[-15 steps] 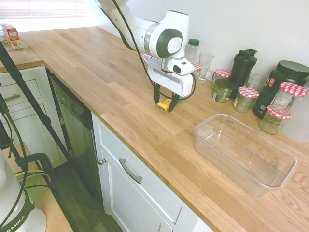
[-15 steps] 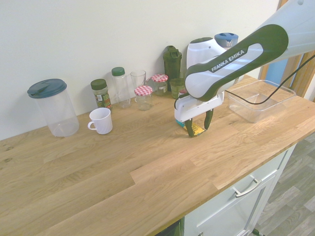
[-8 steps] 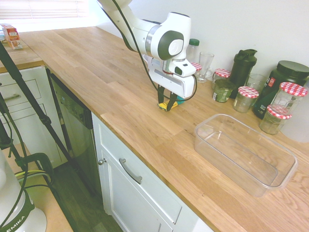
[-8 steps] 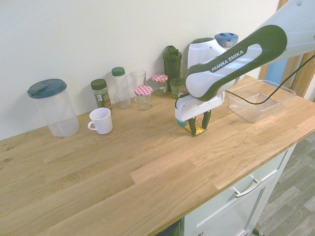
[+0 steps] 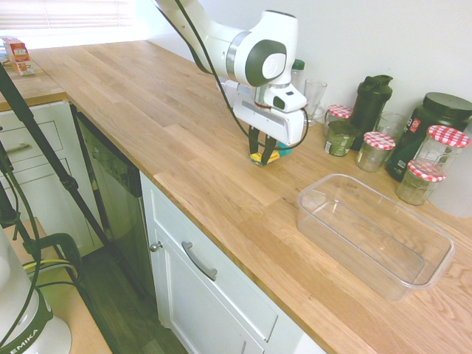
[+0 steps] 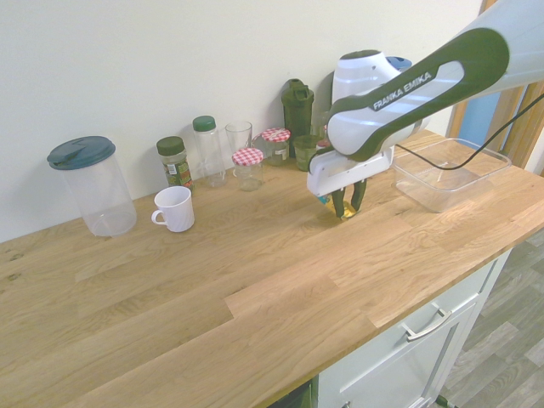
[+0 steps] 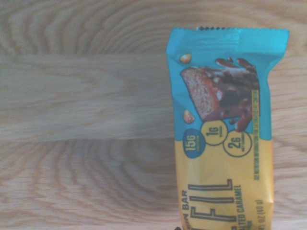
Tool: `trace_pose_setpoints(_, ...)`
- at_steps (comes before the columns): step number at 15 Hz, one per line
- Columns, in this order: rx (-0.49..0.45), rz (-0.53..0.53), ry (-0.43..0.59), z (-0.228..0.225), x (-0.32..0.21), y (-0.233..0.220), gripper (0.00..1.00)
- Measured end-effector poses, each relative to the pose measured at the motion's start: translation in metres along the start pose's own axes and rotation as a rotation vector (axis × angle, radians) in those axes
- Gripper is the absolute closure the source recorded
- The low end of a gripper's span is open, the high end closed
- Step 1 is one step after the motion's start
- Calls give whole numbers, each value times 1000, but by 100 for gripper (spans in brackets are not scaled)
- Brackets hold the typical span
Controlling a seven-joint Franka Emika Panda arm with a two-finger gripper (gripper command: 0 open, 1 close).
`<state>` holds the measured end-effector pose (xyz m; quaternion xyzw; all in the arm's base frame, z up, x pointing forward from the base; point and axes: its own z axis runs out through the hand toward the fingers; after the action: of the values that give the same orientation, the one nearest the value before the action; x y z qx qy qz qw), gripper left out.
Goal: Put the protein bar into the container
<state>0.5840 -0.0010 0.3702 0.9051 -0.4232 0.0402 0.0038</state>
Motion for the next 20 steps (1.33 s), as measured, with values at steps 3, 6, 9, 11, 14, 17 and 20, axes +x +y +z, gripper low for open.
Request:
trace_pose_setpoints(3,57,40,5,-50,29,47,100)
trace_pose_setpoints(6,102,82,8,-82,53,110,100)
trace_pose_setpoints(9,118,128,0,-91,75,166,100)
trace_pose_setpoints(11,126,157,-17,-84,89,192,100)
trace_pose_setpoints(14,121,185,-49,-65,104,214,100)
trace_pose_setpoints(17,110,195,-81,-41,113,218,100)
trace_pose_setpoints(20,99,211,-99,-25,126,216,0)
